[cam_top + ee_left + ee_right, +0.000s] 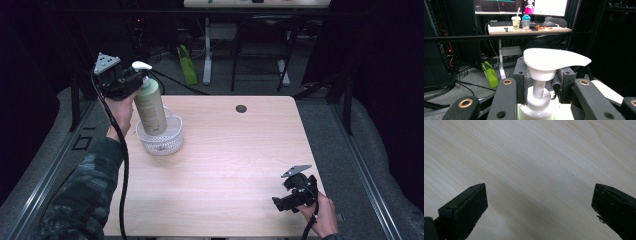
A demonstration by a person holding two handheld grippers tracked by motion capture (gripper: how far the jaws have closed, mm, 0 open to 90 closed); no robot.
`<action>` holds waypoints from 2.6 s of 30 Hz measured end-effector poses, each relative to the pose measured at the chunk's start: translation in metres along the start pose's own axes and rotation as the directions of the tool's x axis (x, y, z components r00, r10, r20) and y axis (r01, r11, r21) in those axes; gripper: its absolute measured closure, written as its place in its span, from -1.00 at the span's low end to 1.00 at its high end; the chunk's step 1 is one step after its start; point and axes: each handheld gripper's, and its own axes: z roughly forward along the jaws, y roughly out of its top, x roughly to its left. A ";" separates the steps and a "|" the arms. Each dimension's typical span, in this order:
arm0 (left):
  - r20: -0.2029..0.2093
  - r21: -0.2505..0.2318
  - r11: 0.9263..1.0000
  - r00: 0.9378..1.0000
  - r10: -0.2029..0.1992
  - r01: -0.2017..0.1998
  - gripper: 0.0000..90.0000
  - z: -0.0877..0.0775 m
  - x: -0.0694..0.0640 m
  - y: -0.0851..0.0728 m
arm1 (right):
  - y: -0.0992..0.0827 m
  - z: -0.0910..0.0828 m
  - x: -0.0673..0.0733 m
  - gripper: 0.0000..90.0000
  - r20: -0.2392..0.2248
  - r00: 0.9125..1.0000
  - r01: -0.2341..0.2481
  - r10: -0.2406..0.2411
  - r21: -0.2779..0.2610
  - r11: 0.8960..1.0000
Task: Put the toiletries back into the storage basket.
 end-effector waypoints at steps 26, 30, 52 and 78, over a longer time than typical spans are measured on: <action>-0.025 0.048 0.999 0.999 -0.021 0.022 0.51 0.014 0.001 -0.030 | 0.000 -0.001 0.000 -1.00 0.003 1.000 -0.002 0.002 -0.004 1.000; -0.026 0.055 0.998 0.999 -0.031 0.033 0.51 0.016 0.002 -0.032 | 0.000 -0.001 0.000 -1.00 0.002 1.000 -0.003 0.003 -0.004 1.000; -0.043 0.084 0.996 0.999 -0.026 0.030 0.51 0.019 0.005 -0.046 | 0.000 -0.001 0.000 -1.00 0.001 1.000 0.000 0.000 -0.004 1.000; -0.037 0.119 0.993 0.999 -0.020 0.024 0.51 0.026 0.003 -0.057 | 0.000 -0.002 0.000 -1.00 0.003 1.000 -0.001 0.001 -0.008 1.000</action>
